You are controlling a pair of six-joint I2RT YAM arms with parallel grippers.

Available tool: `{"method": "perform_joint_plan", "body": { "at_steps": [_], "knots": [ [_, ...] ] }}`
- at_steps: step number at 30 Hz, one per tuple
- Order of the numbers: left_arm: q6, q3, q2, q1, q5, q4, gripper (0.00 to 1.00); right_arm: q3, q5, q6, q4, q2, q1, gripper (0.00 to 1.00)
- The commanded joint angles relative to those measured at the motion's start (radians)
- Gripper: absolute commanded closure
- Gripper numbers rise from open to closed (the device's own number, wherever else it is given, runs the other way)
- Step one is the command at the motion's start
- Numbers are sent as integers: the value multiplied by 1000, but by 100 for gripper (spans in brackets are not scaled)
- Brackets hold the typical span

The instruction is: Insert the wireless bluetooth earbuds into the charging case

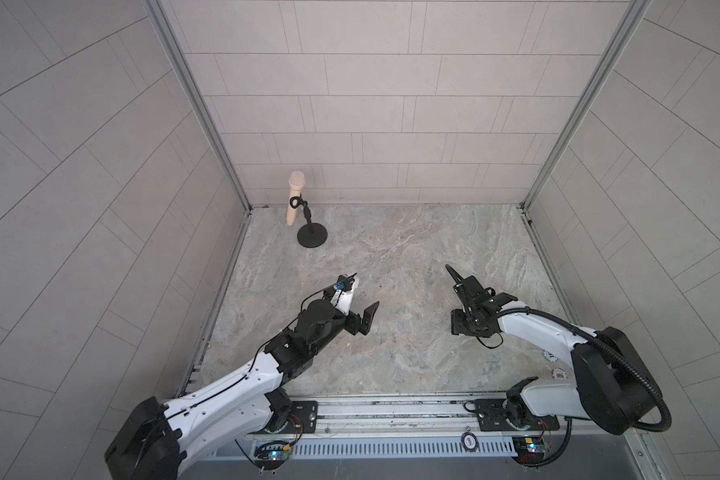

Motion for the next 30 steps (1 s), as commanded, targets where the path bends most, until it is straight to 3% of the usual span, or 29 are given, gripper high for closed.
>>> {"method": "perform_joint_plan", "body": {
  "at_steps": [1, 7, 9, 15, 20, 30],
  "knots": [
    [-5, -14, -44, 30, -101, -35, 0, -8, 34, -23, 28, 0, -4, 28],
    [67, -70, -173, 120, -206, -50, 0, 84, 86, -112, -67, -104, -10, 8],
    [92, -98, -210, 156, -288, -35, 0, 124, 114, -147, -81, -122, -15, 4],
    [154, -150, -228, 293, -336, 54, 0, 189, 306, -290, 63, -115, -59, 0],
    [219, -212, -97, 349, -383, 247, 0, 185, 484, -359, 268, -13, -134, 1],
    [217, -246, 251, 566, -234, 709, 0, 15, 492, -485, 749, 106, -230, 0]
  ]
}}
